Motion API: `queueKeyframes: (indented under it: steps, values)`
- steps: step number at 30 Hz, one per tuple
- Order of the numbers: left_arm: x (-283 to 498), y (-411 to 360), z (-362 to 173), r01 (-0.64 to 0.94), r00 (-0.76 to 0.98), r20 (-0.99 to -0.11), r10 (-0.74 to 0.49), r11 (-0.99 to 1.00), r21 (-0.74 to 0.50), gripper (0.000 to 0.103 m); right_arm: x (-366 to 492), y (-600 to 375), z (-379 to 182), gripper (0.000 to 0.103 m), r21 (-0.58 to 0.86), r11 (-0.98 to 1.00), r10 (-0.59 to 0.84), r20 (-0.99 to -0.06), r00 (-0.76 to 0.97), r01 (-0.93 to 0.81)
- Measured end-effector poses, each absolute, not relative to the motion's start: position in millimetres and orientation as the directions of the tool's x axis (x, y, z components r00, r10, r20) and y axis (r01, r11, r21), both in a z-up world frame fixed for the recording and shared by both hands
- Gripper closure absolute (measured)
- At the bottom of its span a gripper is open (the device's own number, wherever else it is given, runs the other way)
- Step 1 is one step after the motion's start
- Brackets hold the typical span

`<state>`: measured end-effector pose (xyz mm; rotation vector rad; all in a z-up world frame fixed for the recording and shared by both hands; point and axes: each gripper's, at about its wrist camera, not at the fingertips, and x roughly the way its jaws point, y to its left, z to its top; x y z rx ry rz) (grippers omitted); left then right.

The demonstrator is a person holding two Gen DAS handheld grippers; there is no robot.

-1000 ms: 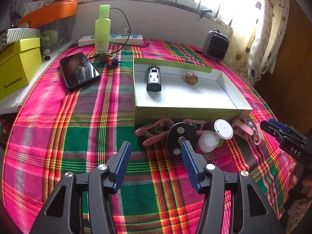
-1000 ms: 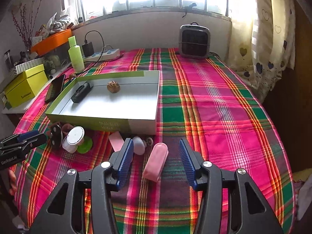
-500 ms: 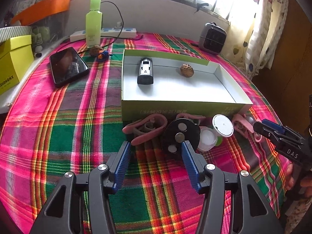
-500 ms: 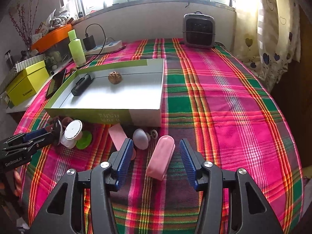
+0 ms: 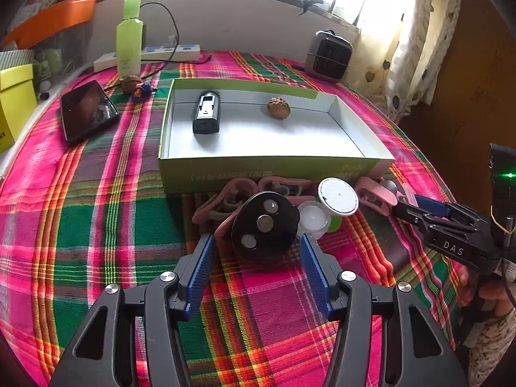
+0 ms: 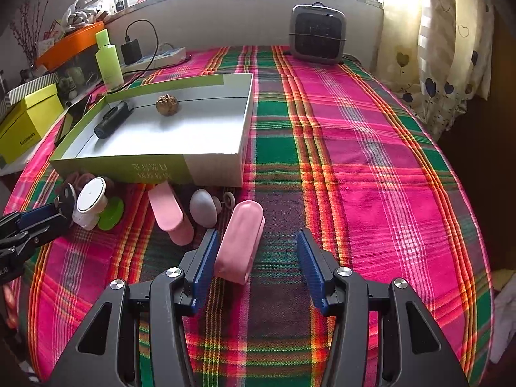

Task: Organize objects
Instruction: 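Grasp the pink cylinder with the right gripper while the left gripper grasps the black dotted disc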

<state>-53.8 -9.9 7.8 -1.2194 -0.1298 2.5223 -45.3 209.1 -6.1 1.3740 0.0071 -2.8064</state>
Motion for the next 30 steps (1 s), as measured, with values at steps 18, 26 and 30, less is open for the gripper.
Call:
queueKeyframes:
  steps: [18, 26, 30]
  values:
    - [-69, -8, 7, -0.21, -0.59, -0.744, 0.312, -0.95, -0.233, 0.05, -45, 210, -4, 0.079, 0.013, -1.0, -0.028, -0.78, -0.626, 0.027]
    - [-66, -8, 7, -0.185, -0.602, -0.745, 0.287, -0.958, -0.22, 0.064, -44, 208, -4, 0.084, 0.024, -0.999, -0.047, -0.778, -0.627, 0.044]
    - [-64, -9, 8, -0.182, -0.597, -0.745, 0.296, -0.955, -0.234, 0.07, -43, 207, -4, 0.084, 0.026, -0.998, -0.051, -0.777, -0.627, 0.049]
